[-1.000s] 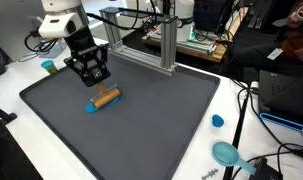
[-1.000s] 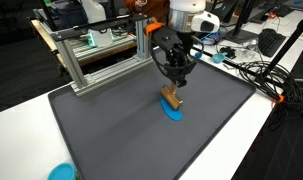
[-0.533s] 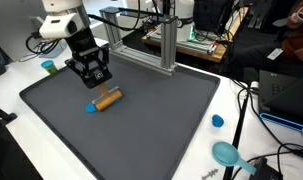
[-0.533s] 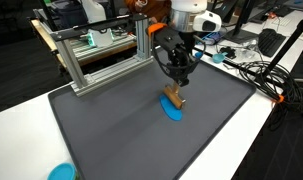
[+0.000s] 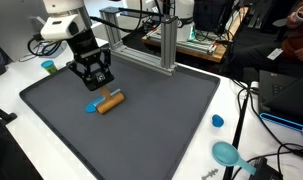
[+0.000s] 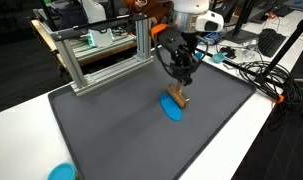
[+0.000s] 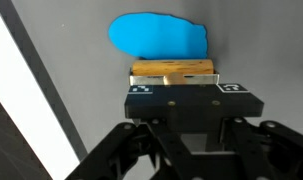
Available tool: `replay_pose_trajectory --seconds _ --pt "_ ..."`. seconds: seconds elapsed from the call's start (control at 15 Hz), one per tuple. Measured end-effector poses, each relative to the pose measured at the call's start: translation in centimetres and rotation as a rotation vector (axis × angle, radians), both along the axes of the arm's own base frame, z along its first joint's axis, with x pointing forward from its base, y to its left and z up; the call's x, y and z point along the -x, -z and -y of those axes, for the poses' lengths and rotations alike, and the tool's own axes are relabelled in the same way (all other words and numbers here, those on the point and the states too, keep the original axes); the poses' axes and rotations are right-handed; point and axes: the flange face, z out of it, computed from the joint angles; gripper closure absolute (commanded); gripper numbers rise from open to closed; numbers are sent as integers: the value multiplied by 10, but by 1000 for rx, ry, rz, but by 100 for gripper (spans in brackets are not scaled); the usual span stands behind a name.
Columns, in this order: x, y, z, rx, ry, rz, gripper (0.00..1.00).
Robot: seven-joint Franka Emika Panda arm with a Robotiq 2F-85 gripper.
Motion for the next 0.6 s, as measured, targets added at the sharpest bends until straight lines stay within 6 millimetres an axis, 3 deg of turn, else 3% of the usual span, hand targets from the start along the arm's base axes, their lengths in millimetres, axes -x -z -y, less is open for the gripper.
replay_pose_trajectory --seconds 0.4,0.6 --pt "-4 3 -7 -45 21 26 79" --pt "-10 -8 7 -43 60 100 79"
